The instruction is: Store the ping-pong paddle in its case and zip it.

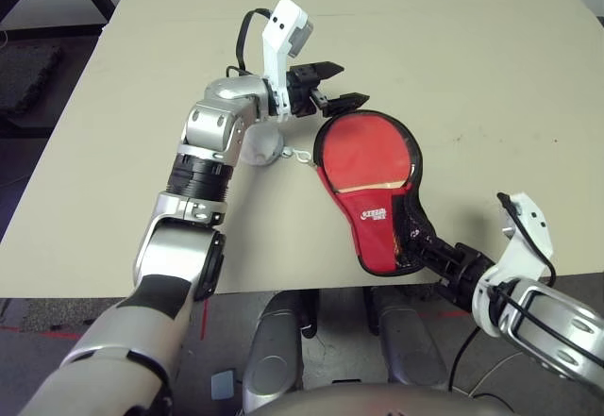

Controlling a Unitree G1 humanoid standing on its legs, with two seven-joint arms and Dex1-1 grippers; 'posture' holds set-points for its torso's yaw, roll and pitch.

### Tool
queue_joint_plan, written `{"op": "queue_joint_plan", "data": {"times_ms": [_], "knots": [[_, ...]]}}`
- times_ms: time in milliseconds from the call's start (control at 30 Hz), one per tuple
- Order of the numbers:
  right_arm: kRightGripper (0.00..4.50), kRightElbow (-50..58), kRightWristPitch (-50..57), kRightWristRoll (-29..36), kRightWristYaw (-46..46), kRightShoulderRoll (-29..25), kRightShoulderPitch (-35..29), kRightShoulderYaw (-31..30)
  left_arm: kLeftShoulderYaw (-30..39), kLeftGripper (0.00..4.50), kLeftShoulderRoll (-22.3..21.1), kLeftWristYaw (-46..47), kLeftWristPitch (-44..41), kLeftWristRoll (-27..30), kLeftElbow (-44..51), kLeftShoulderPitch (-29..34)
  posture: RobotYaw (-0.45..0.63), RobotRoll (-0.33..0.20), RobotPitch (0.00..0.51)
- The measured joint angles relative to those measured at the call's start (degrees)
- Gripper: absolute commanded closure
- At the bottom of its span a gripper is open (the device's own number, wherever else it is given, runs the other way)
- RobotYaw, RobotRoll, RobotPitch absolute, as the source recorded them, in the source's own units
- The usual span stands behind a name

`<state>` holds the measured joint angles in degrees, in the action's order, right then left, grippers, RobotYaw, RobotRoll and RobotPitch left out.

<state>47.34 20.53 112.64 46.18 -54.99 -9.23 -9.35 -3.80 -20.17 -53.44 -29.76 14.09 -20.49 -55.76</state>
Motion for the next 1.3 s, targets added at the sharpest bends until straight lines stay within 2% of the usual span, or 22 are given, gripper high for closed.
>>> {"op": "queue_joint_plan", "data": {"times_ms": [167,233,333,400,500,567,633,700,900,1000,1133,1300], "knots": [[0.62,-2.82,4.88,-0.03,-4.85,-1.34,1.60,5.39,0.00,0.00,-0.04,0.08,0.03,0.00,0.01,0.00,-0.10,0.000,0.245],[0.01,-3.61,8.44,0.02,-10.70,-4.64,1.55,7.71,0.01,0.00,-0.10,0.13,0.03,0.00,0.01,0.00,-0.10,0.000,0.240],[0.01,-9.42,17.80,0.05,-24.26,-14.14,2.34,14.51,0.03,0.00,-0.48,0.12,0.04,0.00,0.01,0.03,-0.11,0.000,0.235],[0.01,-15.10,23.99,0.01,-30.99,-17.36,7.95,16.87,0.13,0.00,-0.81,0.12,0.16,0.00,0.01,0.08,-0.11,0.000,0.234],[0.01,-22.65,29.29,-0.02,-32.85,-15.98,22.62,15.51,0.16,0.00,-0.60,0.14,0.65,0.00,-0.24,-0.11,-0.11,0.000,0.233],[0.01,-25.13,31.25,-0.57,-31.54,-14.82,30.39,12.29,0.14,0.00,-0.29,0.14,1.00,-0.01,-0.73,-0.38,-0.11,0.000,0.231],[0.01,-25.85,33.42,-6.43,-33.60,-11.51,37.09,8.69,0.15,0.00,-0.22,0.11,1.31,-0.05,-1.38,-0.63,-0.11,0.000,0.230],[0.01,-25.59,35.69,-17.81,-40.70,-7.78,42.71,3.93,-0.07,0.00,0.03,-0.16,1.98,-0.14,-2.53,-1.51,-0.10,0.000,0.226],[0.01,-25.46,39.84,-38.37,-56.77,-4.29,47.41,-3.97,0.04,0.00,-1.83,-0.76,3.70,-0.95,-5.49,-3.41,-0.09,0.000,0.224],[0.01,-25.38,40.84,-45.13,-62.59,-3.00,48.85,-5.66,0.05,0.00,-2.89,-1.32,4.32,-1.11,-6.75,-4.08,-0.07,0.000,0.222],[0.01,-24.73,40.89,-54.37,-70.11,0.31,49.63,-9.97,0.02,0.00,-8.12,-3.88,4.40,-1.38,-6.86,-4.31,-0.06,0.000,0.221],[0.01,-26.00,40.87,-62.22,-74.50,5.14,50.15,-11.62,-1.04,0.00,-12.12,-7.61,4.10,-2.47,-6.23,-4.31,-0.06,0.000,0.219]]}}
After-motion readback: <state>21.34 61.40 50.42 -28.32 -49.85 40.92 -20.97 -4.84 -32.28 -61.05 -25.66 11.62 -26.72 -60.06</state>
